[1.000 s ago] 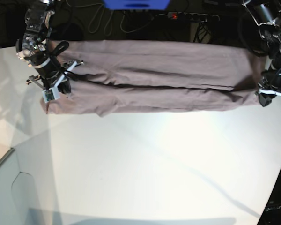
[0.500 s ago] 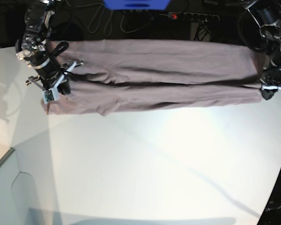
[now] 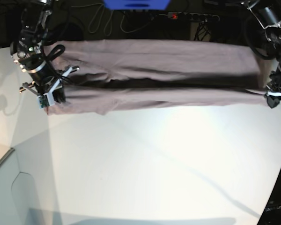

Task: Layout the t-shirt on the table in an organized manner, then fold the t-shirt properly
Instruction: 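Pull the strip end outward with the left gripper to straighten it, then hold both strip ends and lower them flat onto the table, then carry the left gripper's strip end toward the right gripper, folding it over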

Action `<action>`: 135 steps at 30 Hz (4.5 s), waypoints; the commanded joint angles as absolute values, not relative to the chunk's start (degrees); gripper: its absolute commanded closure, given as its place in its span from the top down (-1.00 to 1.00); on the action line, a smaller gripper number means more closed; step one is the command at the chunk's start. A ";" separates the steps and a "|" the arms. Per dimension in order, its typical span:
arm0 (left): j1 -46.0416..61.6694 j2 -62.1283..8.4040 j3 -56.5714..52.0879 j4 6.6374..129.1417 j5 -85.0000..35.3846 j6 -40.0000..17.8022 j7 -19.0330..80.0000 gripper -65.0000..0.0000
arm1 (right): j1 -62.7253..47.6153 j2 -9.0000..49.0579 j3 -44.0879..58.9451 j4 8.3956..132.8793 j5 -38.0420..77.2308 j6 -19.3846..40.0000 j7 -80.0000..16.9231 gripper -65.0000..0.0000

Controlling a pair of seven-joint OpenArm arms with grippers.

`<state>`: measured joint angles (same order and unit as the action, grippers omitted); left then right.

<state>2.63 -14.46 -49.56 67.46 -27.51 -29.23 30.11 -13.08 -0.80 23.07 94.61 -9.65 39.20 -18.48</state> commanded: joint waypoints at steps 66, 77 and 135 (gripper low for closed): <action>-1.89 -12.00 -45.76 56.13 -28.09 -28.88 30.73 -0.10 | -6.37 6.02 30.20 76.35 -9.01 40.00 -17.01 -1.00; 0.40 -10.86 -48.84 65.01 -28.18 -29.23 34.24 0.56 | -6.37 4.79 29.85 76.35 -9.01 40.00 -17.01 -1.00; 5.85 -5.76 -45.05 79.87 -27.65 -29.32 34.33 -1.00 | -6.73 4.44 29.85 76.44 -9.01 40.00 -17.01 -1.00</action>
<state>6.39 -5.37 -45.10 78.74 -26.65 -28.82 35.62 -7.03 3.92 29.71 75.48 -9.41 39.18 -17.78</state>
